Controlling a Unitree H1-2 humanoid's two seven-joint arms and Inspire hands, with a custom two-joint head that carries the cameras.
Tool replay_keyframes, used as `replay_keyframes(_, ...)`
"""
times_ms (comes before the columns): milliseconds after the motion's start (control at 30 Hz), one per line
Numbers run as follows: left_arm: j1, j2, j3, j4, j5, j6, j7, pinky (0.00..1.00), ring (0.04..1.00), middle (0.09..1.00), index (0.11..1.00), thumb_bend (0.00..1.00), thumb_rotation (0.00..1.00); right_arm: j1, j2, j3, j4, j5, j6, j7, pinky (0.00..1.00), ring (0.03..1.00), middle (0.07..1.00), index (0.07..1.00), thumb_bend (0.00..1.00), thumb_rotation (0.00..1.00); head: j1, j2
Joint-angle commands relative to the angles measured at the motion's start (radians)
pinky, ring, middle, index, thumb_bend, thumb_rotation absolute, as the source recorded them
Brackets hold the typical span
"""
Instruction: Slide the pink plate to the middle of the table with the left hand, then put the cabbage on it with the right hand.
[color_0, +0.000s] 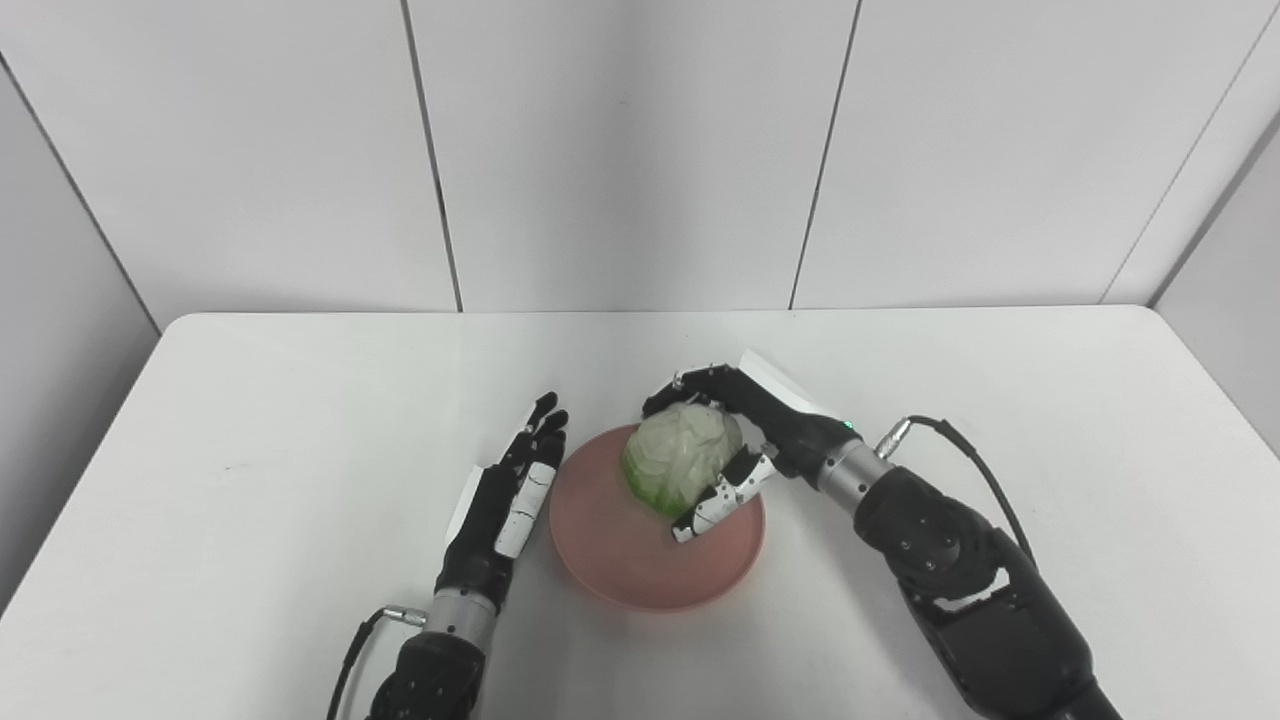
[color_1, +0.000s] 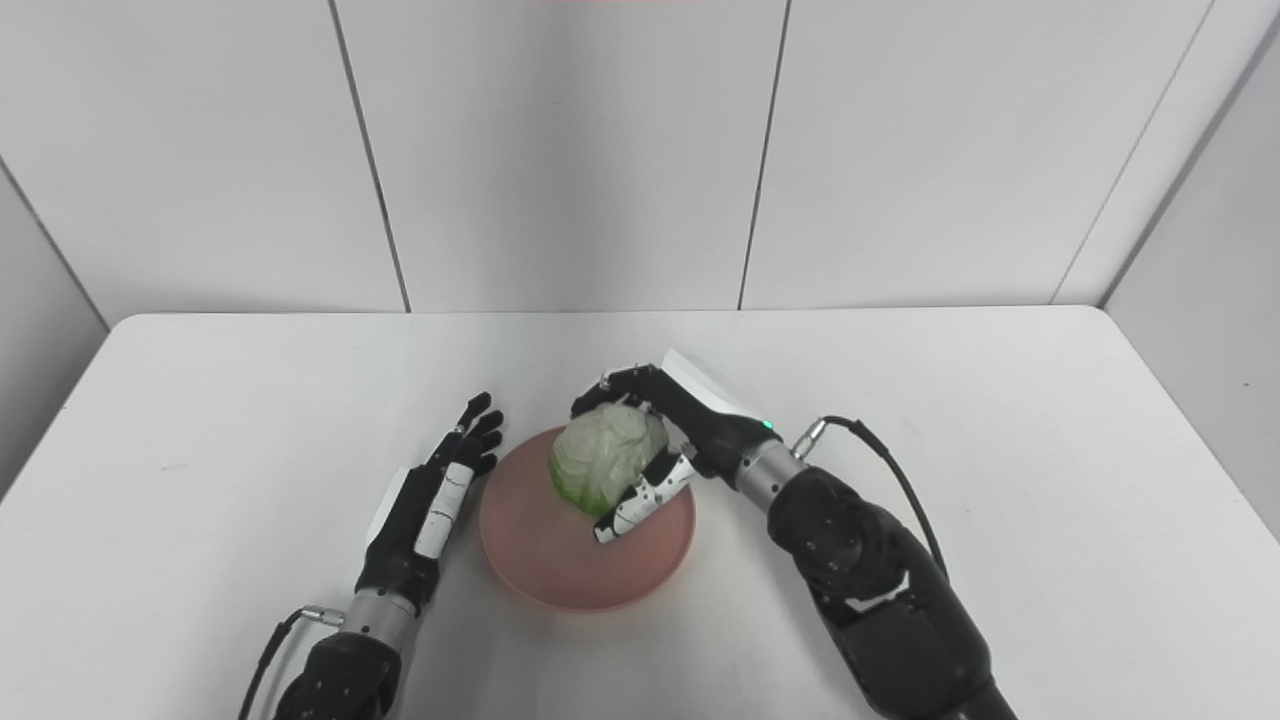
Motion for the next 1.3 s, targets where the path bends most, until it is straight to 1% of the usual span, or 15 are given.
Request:
replay_keyframes(0, 0.021, -0.021, -0.047, 0.02, 0.008, 0.081, -0.059, 0.91, 0.938, 0.94, 0.931, 0.79, 1.0, -0.036, 0.001, 0.008, -0.012, -0.042, -0.049, -0.037, 0.4, 0.444, 0.469, 0.5, 0.53, 0.0, 0.002, 0.003)
replay_keyframes(67, 0.023, -0.019, -0.05, 0.015, 0.014, 0.08, -0.057, 0.9, 0.931, 0.936, 0.927, 0.78, 1.0, -0.033, 0.004, 0.021, -0.002, -0.077, -0.05, -0.048, 0.41, 0.445, 0.47, 0.499, 0.53, 0.0, 0.001, 0.005)
replay_keyframes(133, 0.024, -0.018, -0.051, 0.015, 0.015, 0.073, -0.057, 0.9, 0.932, 0.937, 0.928, 0.77, 1.0, -0.031, 0.009, 0.026, 0.01, -0.08, -0.057, -0.047, 0.43, 0.447, 0.472, 0.497, 0.53, 0.0, 0.001, 0.007)
replay_keyframes(200, 0.027, -0.022, -0.048, 0.007, 0.013, 0.088, -0.054, 0.89, 0.927, 0.932, 0.921, 0.77, 1.0, -0.03, 0.014, 0.024, 0.047, -0.051, -0.097, -0.041, 0.42, 0.446, 0.47, 0.5, 0.53, 0.0, 0.001, 0.007)
replay_keyframes(267, 0.026, -0.021, -0.052, 0.008, 0.017, 0.077, -0.052, 0.89, 0.925, 0.931, 0.921, 0.76, 1.0, -0.03, 0.018, 0.025, 0.077, -0.04, -0.119, -0.042, 0.42, 0.446, 0.468, 0.502, 0.53, 0.0, 0.003, 0.011)
replay_keyframes(367, 0.025, -0.023, -0.05, 0.004, 0.012, 0.1, -0.055, 0.89, 0.926, 0.932, 0.92, 0.78, 1.0, -0.029, 0.024, 0.027, 0.116, -0.038, -0.146, -0.045, 0.42, 0.444, 0.466, 0.503, 0.53, 0.0, 0.007, 0.011)
replay_keyframes(467, 0.023, -0.025, -0.052, -0.003, 0.009, 0.121, -0.059, 0.92, 0.941, 0.942, 0.926, 0.81, 1.0, -0.026, 0.028, 0.033, 0.132, -0.042, -0.149, -0.045, 0.41, 0.444, 0.464, 0.507, 0.53, 0.0, 0.01, 0.012)
replay_keyframes(567, 0.022, -0.025, -0.056, -0.008, 0.012, 0.133, -0.056, 0.92, 0.944, 0.945, 0.925, 0.82, 1.0, -0.025, 0.031, 0.041, 0.146, -0.055, -0.168, -0.061, 0.41, 0.438, 0.459, 0.512, 0.53, 0.0, 0.011, 0.013)
replay_keyframes(667, 0.021, -0.022, -0.062, -0.004, 0.019, 0.119, -0.052, 0.92, 0.944, 0.946, 0.925, 0.8, 1.0, -0.025, 0.038, 0.054, 0.174, -0.092, -0.229, -0.11, 0.4, 0.427, 0.456, 0.513, 0.53, 0.0, 0.013, 0.014)
replay_keyframes(767, 0.02, -0.018, -0.067, 0.001, 0.026, 0.098, -0.052, 0.92, 0.942, 0.945, 0.929, 0.79, 1.0, -0.029, 0.04, 0.068, 0.188, -0.114, -0.257, -0.125, 0.39, 0.42, 0.456, 0.51, 0.53, 0.0, 0.014, 0.014)
replay_keyframes(900, 0.02, -0.013, -0.071, 0.012, 0.032, 0.061, -0.052, 0.9, 0.933, 0.944, 0.932, 0.75, 1.0, -0.032, 0.04, 0.08, 0.175, -0.121, -0.234, -0.102, 0.39, 0.423, 0.459, 0.509, 0.53, 0.0, 0.014, 0.015)
replay_keyframes(967, 0.016, -0.009, -0.074, 0.02, 0.037, 0.051, -0.057, 0.9, 0.932, 0.945, 0.934, 0.76, 1.0, -0.033, 0.04, 0.084, 0.168, -0.119, -0.225, -0.088, 0.39, 0.425, 0.459, 0.509, 0.53, 0.0, 0.015, 0.014)
replay_keyframes(1067, 0.01, -0.006, -0.075, 0.038, 0.037, 0.028, -0.061, 0.92, 0.943, 0.955, 0.946, 0.76, 1.0, -0.033, 0.042, 0.088, 0.159, -0.116, -0.22, -0.075, 0.39, 0.424, 0.454, 0.513, 0.53, 0.0, 0.015, 0.013)
replay_keyframes(1200, 0.01, -0.009, -0.073, 0.036, 0.033, 0.04, -0.059, 0.91, 0.935, 0.942, 0.932, 0.77, 1.0, -0.032, 0.046, 0.088, 0.142, -0.109, -0.199, -0.046, 0.39, 0.429, 0.452, 0.52, 0.53, 0.0, 0.014, 0.013)
replay_keyframes(1267, 0.01, -0.011, -0.072, 0.04, 0.029, 0.031, -0.058, 0.91, 0.933, 0.941, 0.933, 0.76, 1.0, -0.033, 0.048, 0.086, 0.139, -0.107, -0.193, -0.035, 0.38, 0.429, 0.451, 0.522, 0.52, 0.0, 0.015, 0.013)
